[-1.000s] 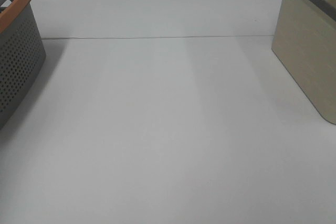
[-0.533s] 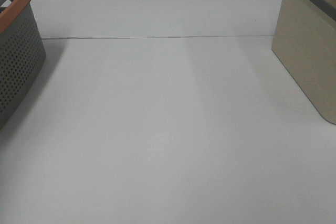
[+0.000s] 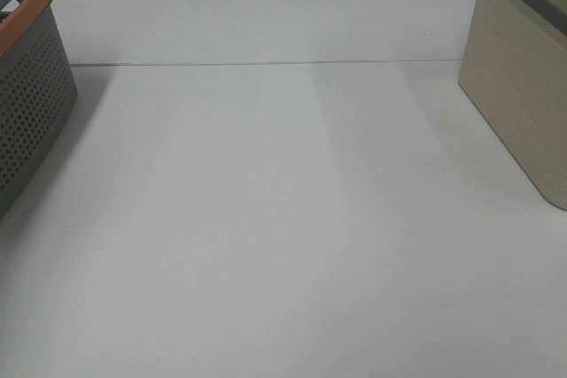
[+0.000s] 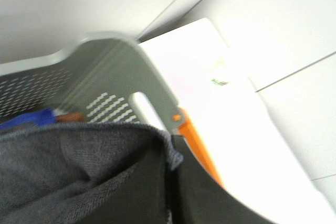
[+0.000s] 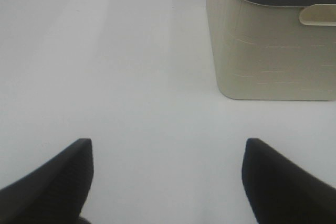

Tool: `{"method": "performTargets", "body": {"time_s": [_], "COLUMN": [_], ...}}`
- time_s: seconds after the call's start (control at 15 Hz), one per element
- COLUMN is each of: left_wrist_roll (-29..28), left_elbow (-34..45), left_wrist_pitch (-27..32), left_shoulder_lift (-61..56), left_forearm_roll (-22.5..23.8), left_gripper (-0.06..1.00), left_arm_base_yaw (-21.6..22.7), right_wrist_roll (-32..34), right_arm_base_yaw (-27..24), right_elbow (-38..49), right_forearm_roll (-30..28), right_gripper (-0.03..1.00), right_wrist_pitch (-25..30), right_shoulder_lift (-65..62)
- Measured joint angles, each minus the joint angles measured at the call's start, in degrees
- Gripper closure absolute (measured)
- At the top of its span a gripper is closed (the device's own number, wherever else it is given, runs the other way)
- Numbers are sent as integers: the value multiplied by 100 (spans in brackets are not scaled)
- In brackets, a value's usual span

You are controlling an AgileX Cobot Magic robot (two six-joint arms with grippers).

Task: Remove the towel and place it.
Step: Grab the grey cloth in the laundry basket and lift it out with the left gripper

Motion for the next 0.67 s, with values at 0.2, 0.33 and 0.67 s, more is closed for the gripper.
{"method": "performTargets", "body": {"time_s": [0.2,0.33,0.67], "left_wrist_roll": [6,6,-338], "left_elbow": [0,-57,-1008], "left_wrist_pitch": [-1312,-2412,-3610], "left_shoulder_lift": [-458,-716,-779], "left_forearm_roll": [0,-17,-6], "left_gripper": [94,94,94], "left_arm_base_yaw": [0,0,-115], "right_wrist_roll": [0,0,0], "right_arm_base_yaw": [0,0,0], "right_elbow": [0,0,0], "right_forearm_roll": [0,0,0], "right_gripper": [20,20,20], "right_wrist_pitch": [0,0,0], "right_shoulder_lift": [0,0,0]}}
